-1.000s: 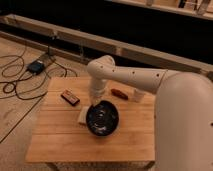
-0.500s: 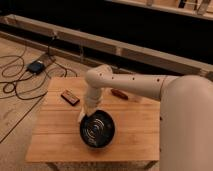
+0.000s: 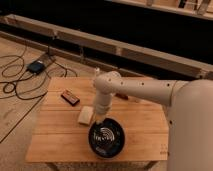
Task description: Drag the ceramic bowl in a circle
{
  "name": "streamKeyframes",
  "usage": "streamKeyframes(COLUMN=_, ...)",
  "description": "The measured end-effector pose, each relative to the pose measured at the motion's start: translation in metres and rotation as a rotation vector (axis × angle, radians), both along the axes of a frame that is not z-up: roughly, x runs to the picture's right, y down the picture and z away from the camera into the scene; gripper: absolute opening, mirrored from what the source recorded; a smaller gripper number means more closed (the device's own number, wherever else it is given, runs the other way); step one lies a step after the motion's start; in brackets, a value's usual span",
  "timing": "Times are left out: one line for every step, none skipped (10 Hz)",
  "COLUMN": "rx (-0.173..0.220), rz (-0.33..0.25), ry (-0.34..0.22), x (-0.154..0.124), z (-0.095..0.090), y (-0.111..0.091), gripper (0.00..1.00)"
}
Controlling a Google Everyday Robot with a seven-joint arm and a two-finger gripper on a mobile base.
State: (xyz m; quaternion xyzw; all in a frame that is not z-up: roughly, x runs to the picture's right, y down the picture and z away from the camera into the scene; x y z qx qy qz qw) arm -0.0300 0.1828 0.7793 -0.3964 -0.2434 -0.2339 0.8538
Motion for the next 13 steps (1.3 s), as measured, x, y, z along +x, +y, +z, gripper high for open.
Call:
streamKeyframes(rx=-0.008, rz=0.012, ry=0.047, x=0.021, z=0.003, y=0.001, gripper=0.02)
streamKeyframes(rx=-0.011, rz=0.024, ry=0.083, x=0.037, z=0.005, y=0.001, gripper=0.02)
streamKeyframes(rx=-0.011, rz=0.033, ry=0.111, x=0.049, z=0.007, y=0.0, gripper=0.02)
streamKeyframes(rx=-0.008, rz=0.044, ry=0.143, x=0.063, z=0.009, y=-0.004, gripper=0.02)
streamKeyframes(rx=-0.002, rz=0.052, ry=0.175, x=0.077, z=0.012, y=-0.01, gripper=0.02)
streamKeyframes(rx=0.004, rz=0.056, ry=0.199, x=0.089, z=0.015, y=-0.017, gripper=0.02)
streamKeyframes(rx=0.012, rz=0.058, ry=0.23, x=0.103, z=0.018, y=-0.027, gripper=0.02)
streamKeyframes(rx=0.022, rz=0.049, ry=0.246, x=0.111, z=0.023, y=-0.04, gripper=0.02)
streamKeyframes(rx=0.029, rz=0.039, ry=0.251, x=0.112, z=0.026, y=-0.049, gripper=0.02)
streamKeyframes(rx=0.034, rz=0.026, ry=0.254, x=0.113, z=0.03, y=-0.057, gripper=0.02)
streamKeyframes(rx=0.045, rz=0.003, ry=0.252, x=0.11, z=0.036, y=-0.07, gripper=0.02)
streamKeyframes(rx=0.051, rz=-0.009, ry=0.247, x=0.105, z=0.04, y=-0.078, gripper=0.02)
streamKeyframes(rx=0.057, rz=-0.021, ry=0.238, x=0.099, z=0.044, y=-0.084, gripper=0.02)
